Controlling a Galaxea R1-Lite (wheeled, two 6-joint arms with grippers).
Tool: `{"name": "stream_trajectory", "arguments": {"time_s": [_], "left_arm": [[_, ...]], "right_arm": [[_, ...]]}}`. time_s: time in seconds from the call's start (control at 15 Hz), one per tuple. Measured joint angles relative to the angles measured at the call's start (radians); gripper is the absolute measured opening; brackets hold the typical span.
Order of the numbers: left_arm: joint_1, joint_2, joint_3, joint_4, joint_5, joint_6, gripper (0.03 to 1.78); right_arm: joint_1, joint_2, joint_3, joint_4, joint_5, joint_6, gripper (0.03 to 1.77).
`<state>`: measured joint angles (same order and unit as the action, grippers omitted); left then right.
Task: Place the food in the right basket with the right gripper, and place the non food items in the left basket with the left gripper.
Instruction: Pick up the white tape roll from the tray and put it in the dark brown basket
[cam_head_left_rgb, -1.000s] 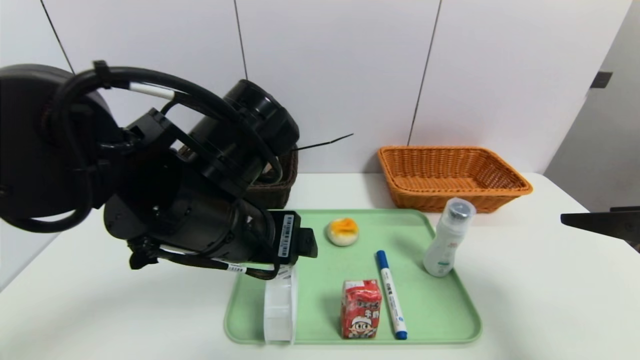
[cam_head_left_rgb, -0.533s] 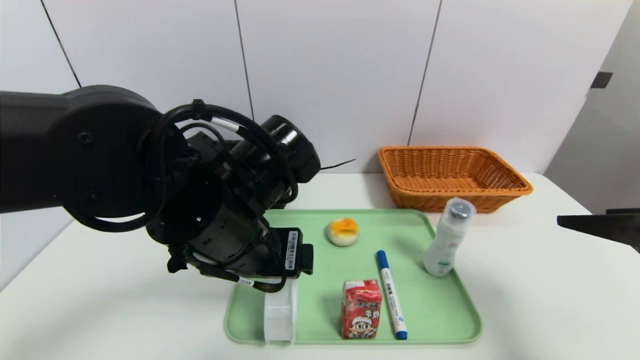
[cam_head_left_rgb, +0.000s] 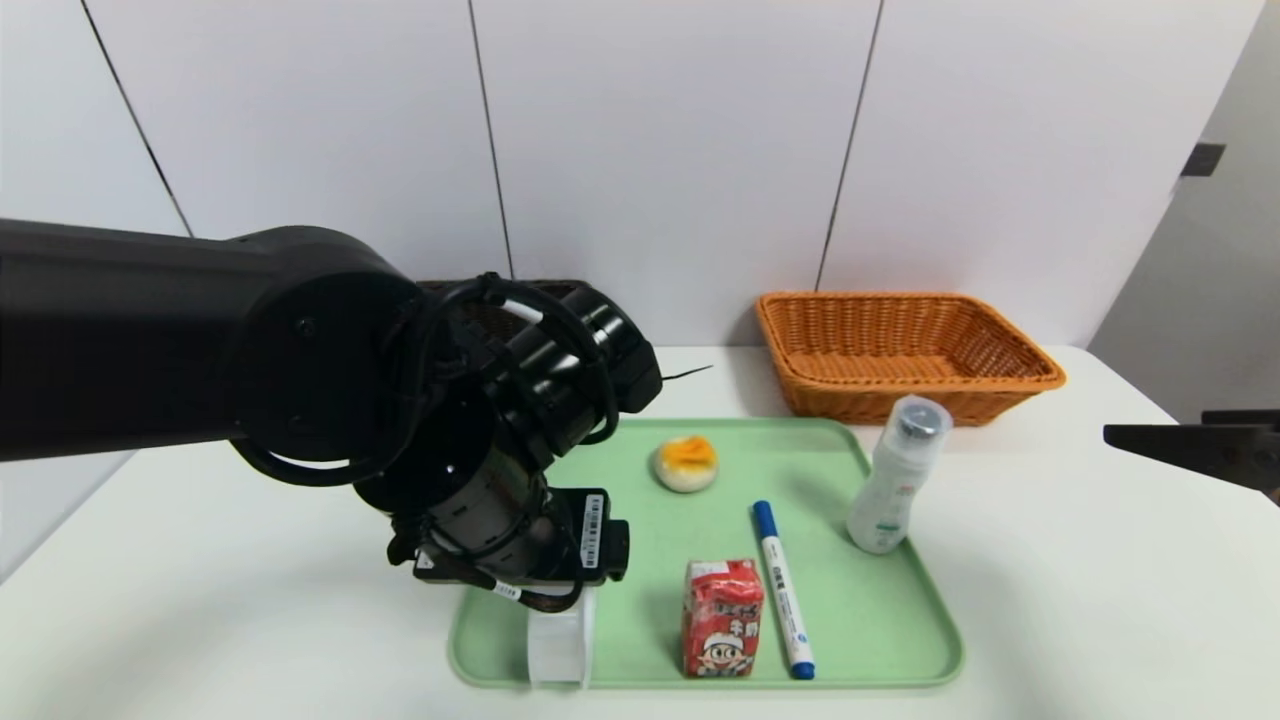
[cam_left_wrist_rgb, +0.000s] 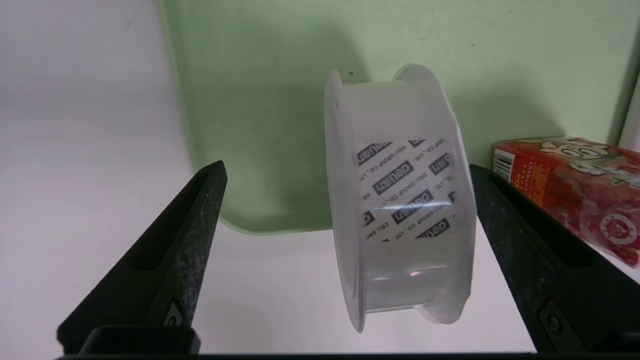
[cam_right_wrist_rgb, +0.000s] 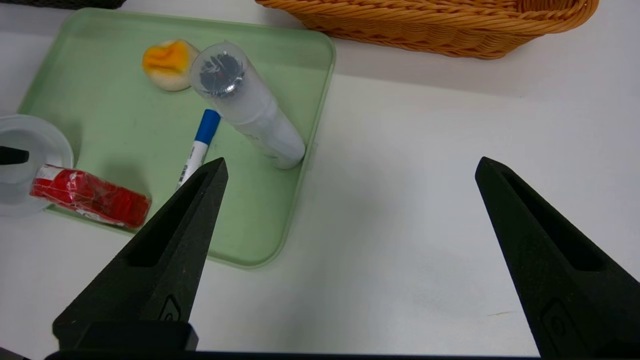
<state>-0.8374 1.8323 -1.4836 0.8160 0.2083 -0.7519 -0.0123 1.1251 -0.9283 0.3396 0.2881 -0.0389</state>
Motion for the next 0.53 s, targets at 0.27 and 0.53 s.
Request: {"name": "stream_trajectory", "arguments": {"time_s": [0.27,0.53], "left_arm": [[-0.003,0.008,0.008,0.0,0.0,0.001,1.69],[-0.013,0.016,0.013,0.0,0.0,0.003,1.47]], "right_arm": [[0.0,-0.005,0.0,-0.001,0.001,0.0,1.71],[0.0,-0.006,-0.001,-0.001,0.001,0.0,1.71]]}}
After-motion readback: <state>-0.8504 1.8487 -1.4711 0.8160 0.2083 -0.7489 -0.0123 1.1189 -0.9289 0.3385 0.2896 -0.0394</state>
